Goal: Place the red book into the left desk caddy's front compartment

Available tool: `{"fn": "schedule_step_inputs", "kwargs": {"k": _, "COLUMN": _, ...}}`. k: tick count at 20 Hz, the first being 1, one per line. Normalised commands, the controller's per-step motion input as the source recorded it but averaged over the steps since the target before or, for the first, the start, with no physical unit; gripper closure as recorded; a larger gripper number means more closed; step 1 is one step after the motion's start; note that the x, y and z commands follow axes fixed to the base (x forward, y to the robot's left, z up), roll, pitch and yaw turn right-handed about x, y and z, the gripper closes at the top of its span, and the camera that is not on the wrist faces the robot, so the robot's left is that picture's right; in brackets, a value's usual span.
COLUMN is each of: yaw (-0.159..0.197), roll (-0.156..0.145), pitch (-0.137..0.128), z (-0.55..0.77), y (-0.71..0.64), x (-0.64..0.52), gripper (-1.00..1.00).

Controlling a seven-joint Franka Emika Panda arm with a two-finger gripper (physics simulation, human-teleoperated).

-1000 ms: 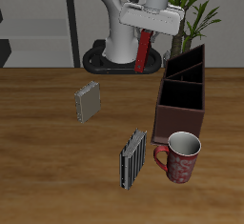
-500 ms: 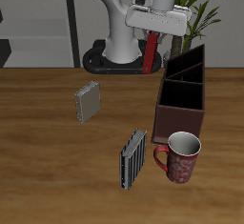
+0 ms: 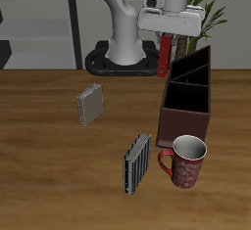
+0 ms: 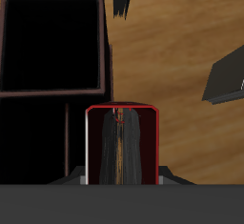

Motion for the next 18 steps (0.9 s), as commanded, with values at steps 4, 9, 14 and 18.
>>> {"fn": "schedule_step_inputs", "kwargs": {"k": 4, "yaw": -0.015, "roll": 0.026, "pitch": 0.012, "z": -0.03, "y": 0.13, "x": 0.08, "gripper": 1.00}}
{"fn": "schedule_step_inputs", "kwargs": {"k": 9, "yaw": -0.011, "roll": 0.029, "pitch": 0.006, "z": -0.04, "y": 0.12, "x": 0.07, "gripper": 1.00}}
{"fn": "schedule_step_inputs", "kwargs": {"k": 14, "yaw": 0.000, "roll": 0.025, "pitch": 0.011, "z": -0.08, "y": 0.13, "x": 0.06, "gripper": 1.00}}
{"fn": "schedule_step_inputs", "kwargs": {"k": 18, "yaw": 0.000, "roll": 0.001, "pitch": 0.019, "z": -0.06, "y": 0.07, "x": 0.12, "gripper": 1.00}}
